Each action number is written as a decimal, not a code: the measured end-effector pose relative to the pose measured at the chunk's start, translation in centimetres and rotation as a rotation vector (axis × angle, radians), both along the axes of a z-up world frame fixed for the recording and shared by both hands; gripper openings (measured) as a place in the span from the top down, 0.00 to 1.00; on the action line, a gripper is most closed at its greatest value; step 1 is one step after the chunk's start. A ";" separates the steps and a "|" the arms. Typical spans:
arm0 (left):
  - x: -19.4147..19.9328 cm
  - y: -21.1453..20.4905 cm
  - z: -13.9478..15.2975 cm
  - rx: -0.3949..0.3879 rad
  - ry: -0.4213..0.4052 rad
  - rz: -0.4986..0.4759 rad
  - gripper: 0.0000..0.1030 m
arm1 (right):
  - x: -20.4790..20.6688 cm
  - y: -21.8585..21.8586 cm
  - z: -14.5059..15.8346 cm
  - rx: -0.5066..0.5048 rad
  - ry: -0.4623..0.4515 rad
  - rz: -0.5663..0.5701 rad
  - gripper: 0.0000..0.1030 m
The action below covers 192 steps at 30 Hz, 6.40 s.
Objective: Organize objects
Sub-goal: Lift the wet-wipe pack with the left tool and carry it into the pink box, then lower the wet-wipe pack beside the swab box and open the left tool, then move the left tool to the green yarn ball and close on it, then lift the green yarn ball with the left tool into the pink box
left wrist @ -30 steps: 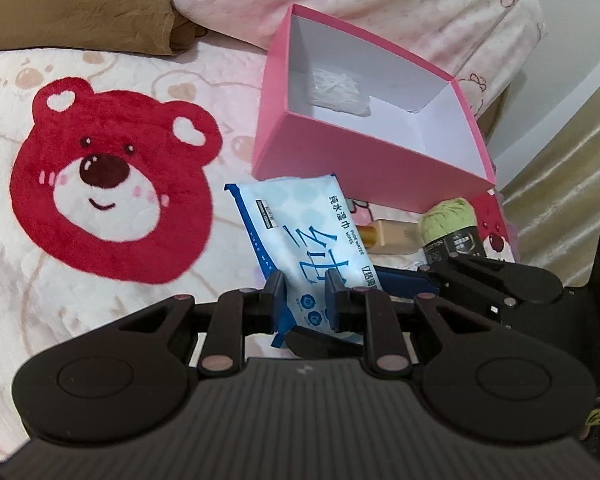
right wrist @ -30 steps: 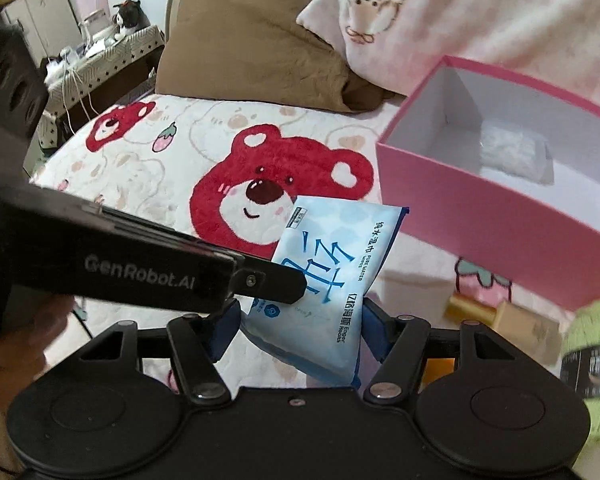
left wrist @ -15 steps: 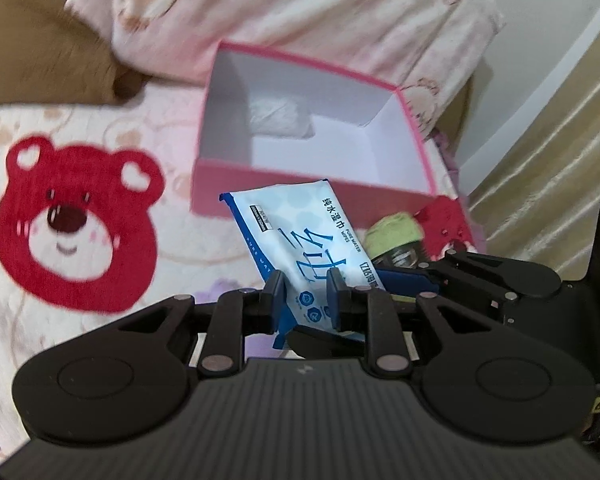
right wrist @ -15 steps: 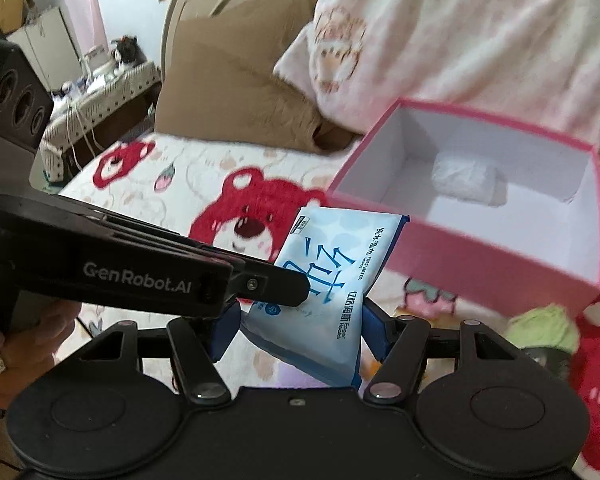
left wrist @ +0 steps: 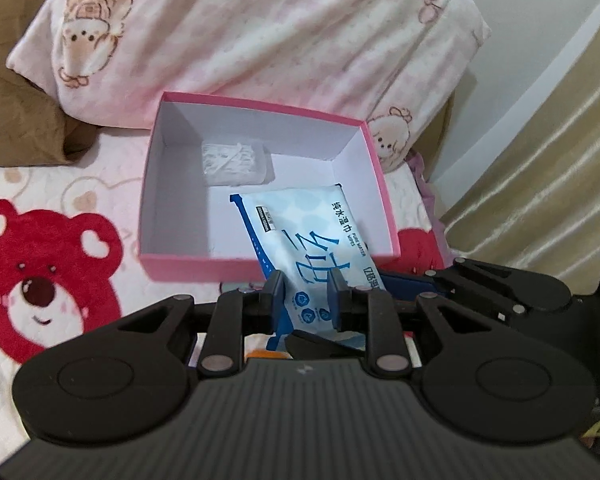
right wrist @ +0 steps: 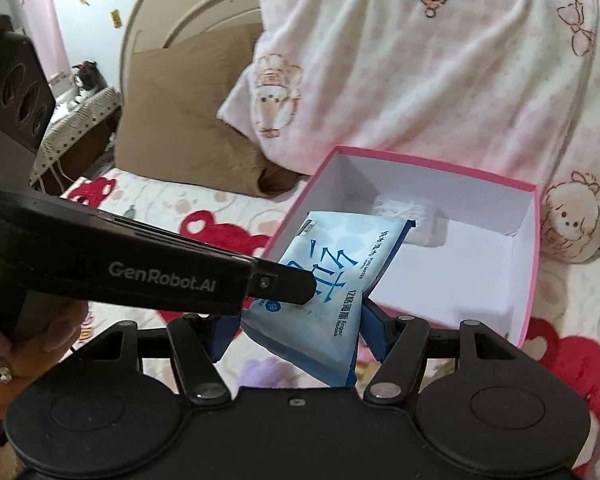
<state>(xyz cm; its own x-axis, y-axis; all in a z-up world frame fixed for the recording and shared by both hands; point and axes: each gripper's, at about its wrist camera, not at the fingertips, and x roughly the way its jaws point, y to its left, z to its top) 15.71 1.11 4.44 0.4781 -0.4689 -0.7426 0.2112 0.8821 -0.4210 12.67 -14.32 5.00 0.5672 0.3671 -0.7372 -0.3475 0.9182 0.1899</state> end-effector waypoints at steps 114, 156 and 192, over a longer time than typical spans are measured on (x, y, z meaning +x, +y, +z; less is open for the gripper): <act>-10.8 -10.9 -2.2 0.183 0.059 -0.019 0.31 | -10.6 -12.1 -2.2 -0.095 -0.011 0.161 0.19; -4.9 -15.3 -15.8 -0.003 0.038 0.017 0.56 | -4.6 -13.7 -16.3 -0.062 -0.017 0.013 0.40; 0.4 -8.6 1.4 -0.099 -0.083 0.023 0.56 | 3.2 -9.0 2.6 -0.046 0.034 -0.092 0.39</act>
<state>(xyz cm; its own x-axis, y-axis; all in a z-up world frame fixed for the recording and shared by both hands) 16.09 -7.46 5.84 0.5477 -0.5260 -0.6507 0.2287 0.8422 -0.4883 15.85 -23.34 7.57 0.5713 0.2794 -0.7717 -0.2550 0.9542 0.1567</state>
